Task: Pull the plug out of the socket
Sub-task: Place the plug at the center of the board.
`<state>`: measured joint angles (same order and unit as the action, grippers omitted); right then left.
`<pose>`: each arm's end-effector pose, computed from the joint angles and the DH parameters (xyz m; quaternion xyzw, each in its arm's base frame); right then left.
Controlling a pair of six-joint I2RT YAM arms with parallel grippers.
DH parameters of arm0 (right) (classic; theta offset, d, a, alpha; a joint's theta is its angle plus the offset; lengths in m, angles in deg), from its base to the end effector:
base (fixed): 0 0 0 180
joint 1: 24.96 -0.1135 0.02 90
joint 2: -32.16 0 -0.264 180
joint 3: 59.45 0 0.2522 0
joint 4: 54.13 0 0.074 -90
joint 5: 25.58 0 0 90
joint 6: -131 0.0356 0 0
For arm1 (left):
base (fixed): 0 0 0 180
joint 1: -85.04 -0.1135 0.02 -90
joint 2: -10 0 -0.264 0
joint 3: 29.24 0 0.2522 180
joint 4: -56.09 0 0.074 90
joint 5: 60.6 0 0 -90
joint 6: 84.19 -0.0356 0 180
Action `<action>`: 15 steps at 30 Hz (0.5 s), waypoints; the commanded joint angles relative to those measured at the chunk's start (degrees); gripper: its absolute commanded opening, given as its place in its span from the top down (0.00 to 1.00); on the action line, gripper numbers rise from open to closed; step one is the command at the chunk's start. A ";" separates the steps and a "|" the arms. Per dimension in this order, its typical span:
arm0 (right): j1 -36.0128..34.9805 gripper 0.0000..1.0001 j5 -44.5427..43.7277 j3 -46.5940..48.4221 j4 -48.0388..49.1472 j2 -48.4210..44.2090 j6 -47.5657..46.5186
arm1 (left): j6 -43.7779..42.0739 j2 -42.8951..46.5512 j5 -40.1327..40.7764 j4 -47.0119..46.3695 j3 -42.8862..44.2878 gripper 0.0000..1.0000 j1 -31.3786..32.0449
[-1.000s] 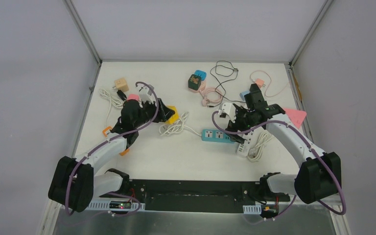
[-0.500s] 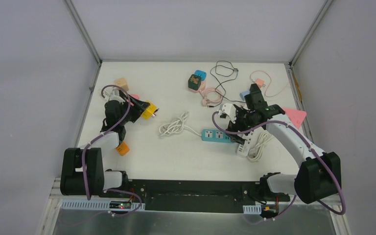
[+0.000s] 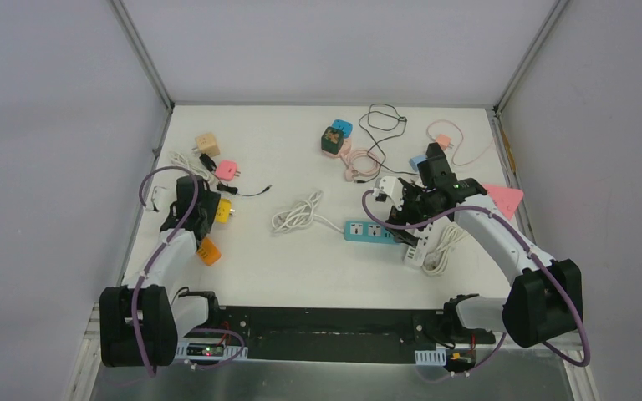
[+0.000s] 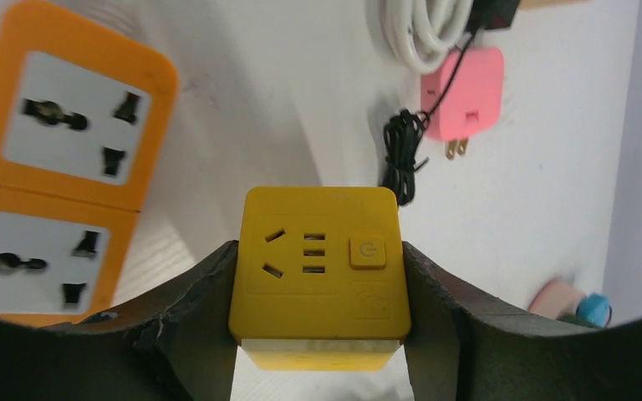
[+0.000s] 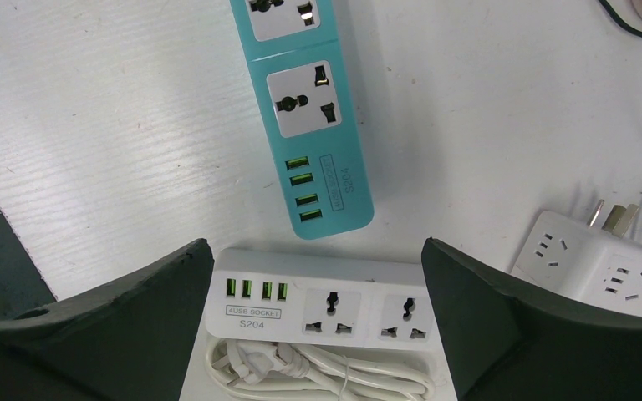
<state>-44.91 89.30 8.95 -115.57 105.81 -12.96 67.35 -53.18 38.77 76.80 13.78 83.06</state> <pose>0.2194 0.0956 0.2461 -0.6097 0.7381 0.1441 0.2504 0.2198 0.0134 0.1908 -0.5060 0.7528 -0.1413 0.3965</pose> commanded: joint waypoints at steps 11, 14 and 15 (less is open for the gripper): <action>0.34 0.00 1.31 -0.05 0.88 -1.05 -0.01 | 6.70 -6.95 9.16 7.22 8.43 0.89 -2.51; 0.42 0.00 1.40 -0.05 0.83 -1.14 -0.01 | 7.13 -9.22 8.09 7.28 9.39 0.77 -3.26; 0.42 0.00 1.38 -0.05 0.87 -1.14 -0.01 | 7.33 -9.81 7.67 7.30 9.57 0.69 -3.60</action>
<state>-44.91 89.32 8.95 -115.57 105.81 -12.94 72.27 -61.20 45.98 83.96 20.49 80.79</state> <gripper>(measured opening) 0.996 0.597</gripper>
